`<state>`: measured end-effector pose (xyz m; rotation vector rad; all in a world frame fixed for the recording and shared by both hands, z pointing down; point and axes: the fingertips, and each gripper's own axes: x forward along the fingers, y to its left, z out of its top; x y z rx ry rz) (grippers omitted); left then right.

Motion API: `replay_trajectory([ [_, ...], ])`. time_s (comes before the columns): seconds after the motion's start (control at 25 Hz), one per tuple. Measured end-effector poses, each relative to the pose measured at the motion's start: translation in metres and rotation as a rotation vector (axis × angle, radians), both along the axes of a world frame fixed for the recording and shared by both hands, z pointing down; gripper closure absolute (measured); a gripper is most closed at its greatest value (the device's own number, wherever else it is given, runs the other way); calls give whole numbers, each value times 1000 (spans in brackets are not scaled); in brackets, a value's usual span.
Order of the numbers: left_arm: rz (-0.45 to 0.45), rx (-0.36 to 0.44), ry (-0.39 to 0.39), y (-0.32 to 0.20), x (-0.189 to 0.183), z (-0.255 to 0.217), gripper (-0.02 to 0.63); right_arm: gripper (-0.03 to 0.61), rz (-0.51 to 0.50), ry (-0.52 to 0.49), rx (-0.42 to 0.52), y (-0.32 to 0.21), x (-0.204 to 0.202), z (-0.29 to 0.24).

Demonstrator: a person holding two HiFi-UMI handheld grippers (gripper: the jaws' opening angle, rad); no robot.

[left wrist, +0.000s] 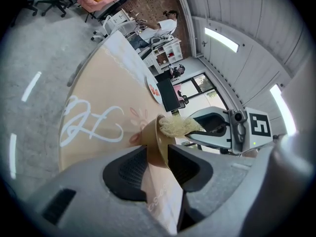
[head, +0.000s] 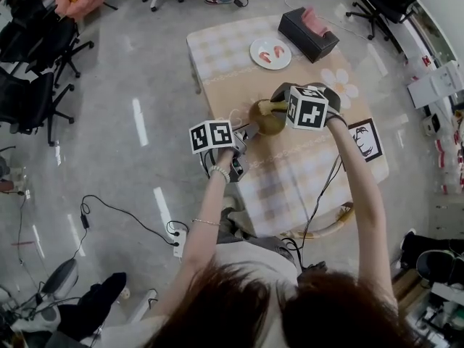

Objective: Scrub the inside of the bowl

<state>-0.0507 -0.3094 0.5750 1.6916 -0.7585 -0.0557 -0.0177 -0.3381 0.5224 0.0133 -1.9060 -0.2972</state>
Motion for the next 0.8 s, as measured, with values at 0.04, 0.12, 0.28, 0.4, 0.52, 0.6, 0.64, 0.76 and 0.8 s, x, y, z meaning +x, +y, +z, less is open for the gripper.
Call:
replay_trajectory([
  [0.04, 6, -4, -6, 1, 1, 1, 482, 480, -6, 6, -3, 0, 0, 1],
  [0.12, 10, -12, -11, 2, 2, 3, 482, 480, -20, 17, -4, 0, 0, 3],
  [0.28, 8, -20, -3, 1, 3, 3, 483, 480, -36, 41, 0, 0, 0, 5],
  [0.4, 9, -20, 1, 1, 3, 3, 485, 480, -38, 51, 2, -1, 1, 7],
  [0.52, 8, -19, 2, 1, 3, 3, 485, 480, -39, 60, 11, -3, 3, 9],
  [0.6, 7, -18, 2, 1, 4, 4, 485, 480, -35, 66, 14, -3, 4, 10],
  [0.64, 6, -19, 3, 1, 4, 5, 485, 480, -33, 70, 16, -4, 5, 11],
  [0.76, 0, -23, 9, 1, 3, 5, 485, 480, -23, 81, 22, -5, 8, 11],
  [0.8, -2, -24, 11, 1, 2, 5, 485, 480, -17, 82, 22, -5, 9, 11],
])
